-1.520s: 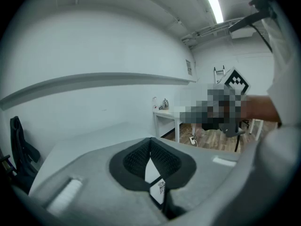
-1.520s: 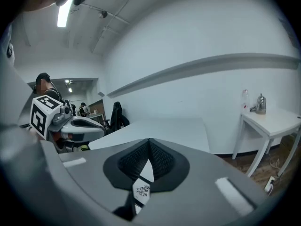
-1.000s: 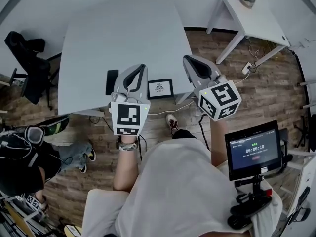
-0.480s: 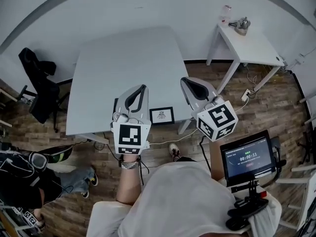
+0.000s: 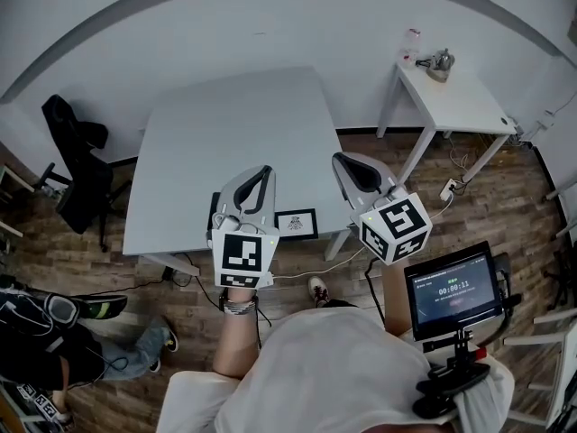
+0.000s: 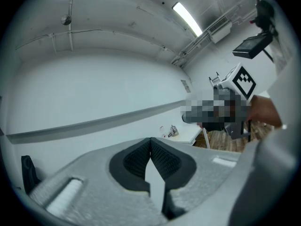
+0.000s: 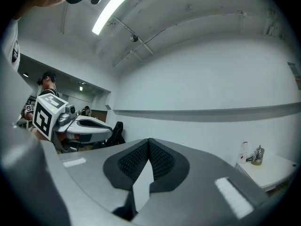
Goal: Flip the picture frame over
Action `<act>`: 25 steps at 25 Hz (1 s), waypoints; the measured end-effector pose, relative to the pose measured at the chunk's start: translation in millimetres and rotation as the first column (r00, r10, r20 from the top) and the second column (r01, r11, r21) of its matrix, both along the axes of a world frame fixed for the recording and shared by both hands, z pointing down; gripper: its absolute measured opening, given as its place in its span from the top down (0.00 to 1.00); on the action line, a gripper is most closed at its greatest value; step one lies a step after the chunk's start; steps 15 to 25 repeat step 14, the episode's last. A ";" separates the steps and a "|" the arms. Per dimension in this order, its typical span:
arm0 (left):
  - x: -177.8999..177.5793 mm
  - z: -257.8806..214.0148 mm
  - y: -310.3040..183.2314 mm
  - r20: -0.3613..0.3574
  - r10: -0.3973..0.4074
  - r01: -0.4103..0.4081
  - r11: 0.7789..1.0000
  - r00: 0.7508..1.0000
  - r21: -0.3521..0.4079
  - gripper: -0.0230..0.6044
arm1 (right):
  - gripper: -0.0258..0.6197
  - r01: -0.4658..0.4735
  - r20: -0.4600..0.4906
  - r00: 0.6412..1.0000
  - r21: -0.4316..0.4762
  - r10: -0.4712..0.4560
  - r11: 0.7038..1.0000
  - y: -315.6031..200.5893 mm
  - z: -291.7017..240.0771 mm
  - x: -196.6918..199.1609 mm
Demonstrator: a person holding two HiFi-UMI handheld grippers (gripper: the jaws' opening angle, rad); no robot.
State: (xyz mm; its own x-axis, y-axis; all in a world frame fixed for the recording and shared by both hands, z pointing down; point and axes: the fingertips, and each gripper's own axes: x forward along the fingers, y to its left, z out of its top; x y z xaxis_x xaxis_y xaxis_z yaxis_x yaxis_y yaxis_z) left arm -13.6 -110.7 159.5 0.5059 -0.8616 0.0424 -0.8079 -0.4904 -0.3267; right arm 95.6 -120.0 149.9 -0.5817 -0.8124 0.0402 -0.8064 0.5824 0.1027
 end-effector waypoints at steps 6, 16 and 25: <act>3.4 3.4 -4.0 0.000 0.007 -0.007 1.000 1.000 -0.005 0.96 | 0.96 -0.018 0.008 1.000 -0.018 0.019 1.000 -2.8 6.8 7.1; 5.5 -2.6 -10.5 -0.006 0.005 -0.005 1.000 1.000 0.016 0.96 | 0.96 -0.010 0.013 1.000 0.003 0.010 1.000 -9.9 0.2 5.4; 5.5 -2.6 -10.5 -0.006 0.005 -0.005 1.000 1.000 0.016 0.96 | 0.96 -0.010 0.013 1.000 0.003 0.010 1.000 -9.9 0.2 5.4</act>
